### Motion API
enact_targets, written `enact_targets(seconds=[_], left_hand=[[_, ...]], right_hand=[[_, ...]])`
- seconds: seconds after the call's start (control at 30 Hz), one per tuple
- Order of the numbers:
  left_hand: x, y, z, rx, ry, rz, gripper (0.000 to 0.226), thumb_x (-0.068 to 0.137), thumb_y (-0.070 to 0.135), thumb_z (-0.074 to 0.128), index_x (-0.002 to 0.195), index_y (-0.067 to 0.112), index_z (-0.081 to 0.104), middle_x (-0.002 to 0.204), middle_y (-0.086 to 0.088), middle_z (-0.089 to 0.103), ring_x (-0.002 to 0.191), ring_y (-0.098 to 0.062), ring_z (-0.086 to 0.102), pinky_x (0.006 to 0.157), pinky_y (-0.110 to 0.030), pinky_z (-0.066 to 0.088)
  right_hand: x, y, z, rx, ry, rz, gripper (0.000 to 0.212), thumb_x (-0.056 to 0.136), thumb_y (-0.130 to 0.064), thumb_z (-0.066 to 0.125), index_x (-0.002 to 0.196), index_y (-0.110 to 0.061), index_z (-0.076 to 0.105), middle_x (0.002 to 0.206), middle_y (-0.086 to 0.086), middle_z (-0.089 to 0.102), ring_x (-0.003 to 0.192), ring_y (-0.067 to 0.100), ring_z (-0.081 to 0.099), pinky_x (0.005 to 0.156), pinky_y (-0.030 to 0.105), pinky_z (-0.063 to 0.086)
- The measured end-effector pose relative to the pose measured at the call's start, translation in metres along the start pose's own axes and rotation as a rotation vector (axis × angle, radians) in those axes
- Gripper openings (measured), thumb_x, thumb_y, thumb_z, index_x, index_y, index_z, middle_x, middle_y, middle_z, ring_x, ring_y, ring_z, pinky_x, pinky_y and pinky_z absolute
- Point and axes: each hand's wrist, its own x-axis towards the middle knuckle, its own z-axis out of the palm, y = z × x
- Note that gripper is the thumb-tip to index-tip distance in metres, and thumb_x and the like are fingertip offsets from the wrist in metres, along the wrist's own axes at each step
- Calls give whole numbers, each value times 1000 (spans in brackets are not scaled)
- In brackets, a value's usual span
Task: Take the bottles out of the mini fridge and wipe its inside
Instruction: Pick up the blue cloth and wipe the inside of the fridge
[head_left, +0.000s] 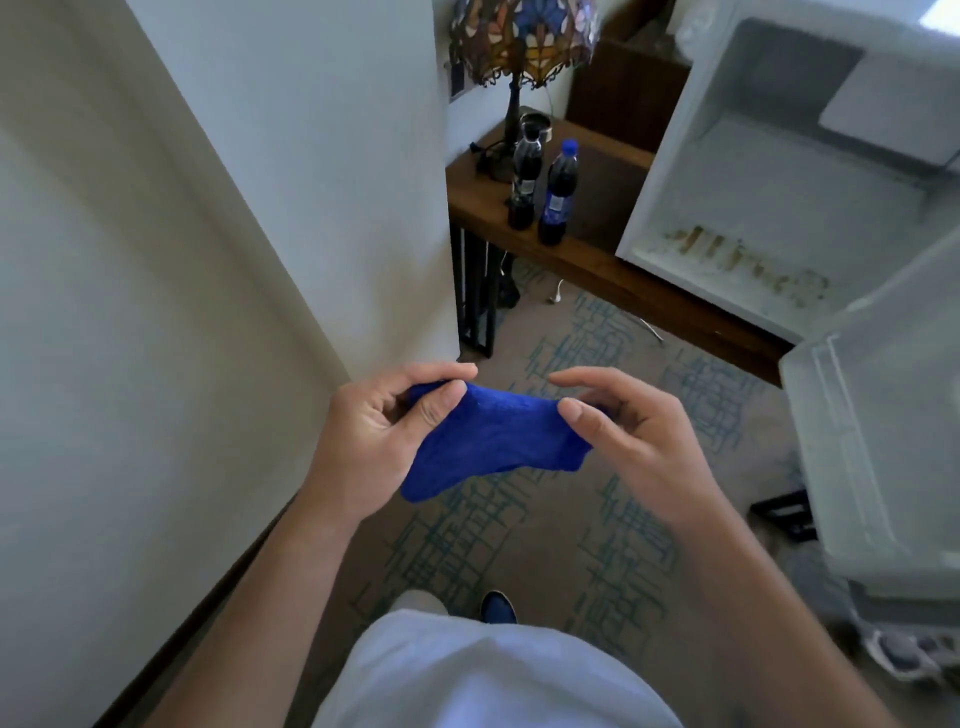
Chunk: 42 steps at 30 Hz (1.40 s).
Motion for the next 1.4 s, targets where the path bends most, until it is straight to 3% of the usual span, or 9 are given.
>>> enact_targets(seconds=[0.1,0.2,0.3,0.4,0.67,0.83,1.0,1.13,1.4], left_hand=[[37,-8,2,6,-107,-35,15,90,27,69,101,29,79,94,12,80,87,-4,73,74,-19,58],[79,-15,3,-49,-216,-38,14,91,26,70,101,30,79,93,9,80,84,-7,73,71,-23,59],[122,-19,3,-93,-347,-4,19,92,24,67,97,38,79,93,13,79,86,-4,73,70,-17,56],[163,-26,1,-90,-496,3,22,96,22,62,100,35,78,99,13,79,96,-4,72,76,-14,54],[239,-34,19,-69,-730,53,22,96,24,57,109,28,75,107,16,78,106,-2,71,82,-13,55],[271,-38,54,-16,-807,62,26,97,33,52,112,32,73,109,20,76,105,-2,69,79,-15,54],[293,-38,102,-57,-866,75,28,94,25,55,117,26,71,112,26,74,113,1,67,85,-13,55],[312,-46,149,-74,-864,71,27,93,19,60,115,25,73,115,18,76,115,-4,69,90,-16,56],[340,-52,235,-68,-852,38,26,90,17,65,113,24,75,109,21,77,111,-2,71,91,-15,56]], right_hand=[[16,5,1,-98,11,46,20,97,-34,68,115,-28,74,105,-12,76,102,13,71,82,26,56],[35,4,6,-186,71,83,23,92,-49,70,113,-40,70,107,-23,73,103,5,69,82,17,53],[56,4,13,-254,170,115,21,93,-37,72,108,-49,63,103,-25,70,99,1,67,79,13,50],[74,3,19,-289,305,127,25,95,-18,73,105,-39,64,99,-20,68,92,2,65,76,9,46],[101,-1,16,-261,515,153,12,96,-15,71,104,-25,69,94,-14,71,87,8,67,75,18,50],[113,10,-9,-205,602,138,18,99,-11,66,114,-21,72,103,-12,75,97,6,71,79,17,54],[129,32,-53,-186,677,164,22,99,-11,66,118,-19,73,109,-13,75,104,6,70,82,21,57],[143,56,-101,-229,704,197,22,99,-15,67,118,-24,73,108,-13,75,104,9,70,84,26,58],[151,86,-178,-266,702,264,23,97,-12,69,114,-27,74,105,-21,73,101,-1,68,84,10,49]])
